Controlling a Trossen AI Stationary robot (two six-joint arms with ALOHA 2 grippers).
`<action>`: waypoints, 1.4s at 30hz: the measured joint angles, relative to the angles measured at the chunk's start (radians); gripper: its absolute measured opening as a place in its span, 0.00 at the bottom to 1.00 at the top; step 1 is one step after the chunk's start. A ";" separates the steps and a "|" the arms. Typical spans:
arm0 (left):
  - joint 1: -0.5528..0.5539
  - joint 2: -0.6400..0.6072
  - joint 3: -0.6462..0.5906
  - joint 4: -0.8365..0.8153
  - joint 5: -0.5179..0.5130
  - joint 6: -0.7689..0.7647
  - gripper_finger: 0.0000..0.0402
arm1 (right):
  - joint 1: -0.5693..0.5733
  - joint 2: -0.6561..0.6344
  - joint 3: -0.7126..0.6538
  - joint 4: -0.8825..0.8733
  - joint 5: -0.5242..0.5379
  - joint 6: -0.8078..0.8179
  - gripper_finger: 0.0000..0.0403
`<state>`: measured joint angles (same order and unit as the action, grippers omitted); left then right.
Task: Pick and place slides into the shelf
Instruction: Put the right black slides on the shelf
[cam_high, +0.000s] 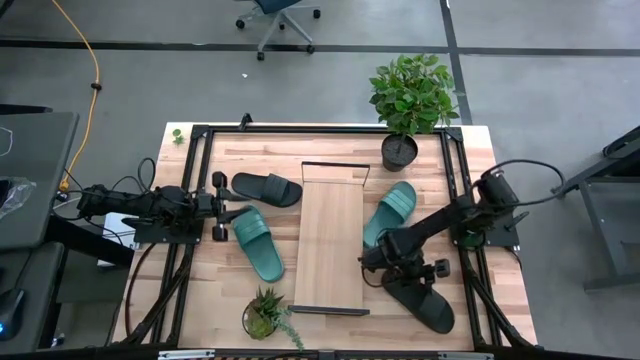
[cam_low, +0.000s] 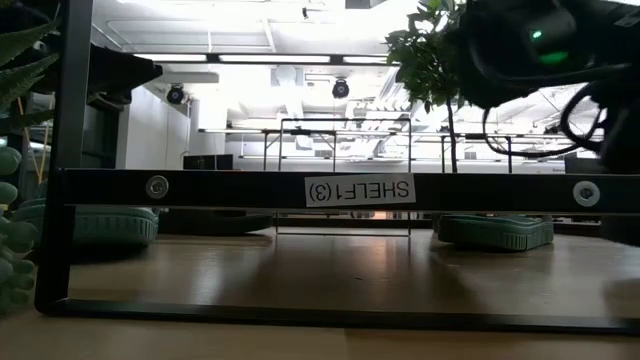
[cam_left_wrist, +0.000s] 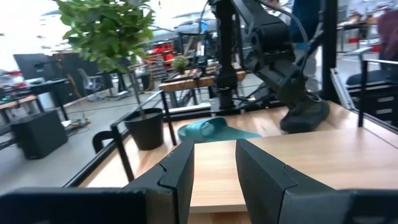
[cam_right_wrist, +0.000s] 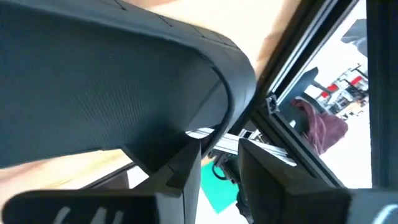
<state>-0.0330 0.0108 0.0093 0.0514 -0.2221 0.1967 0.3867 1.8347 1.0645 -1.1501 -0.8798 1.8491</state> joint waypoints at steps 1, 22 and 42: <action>0.000 0.000 0.000 -0.001 0.008 0.000 0.26 | 0.007 0.000 0.000 0.000 -0.004 0.014 0.25; 0.000 0.000 0.000 -0.006 0.050 0.000 0.26 | 0.053 0.000 0.000 0.019 0.004 0.124 0.25; 0.000 0.000 0.000 -0.022 0.137 0.000 0.26 | 0.066 -0.001 0.000 0.026 0.058 0.220 0.25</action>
<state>-0.0330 0.0109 0.0093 0.0296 -0.0854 0.1967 0.4530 1.8336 1.0645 -1.1245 -0.8219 2.0687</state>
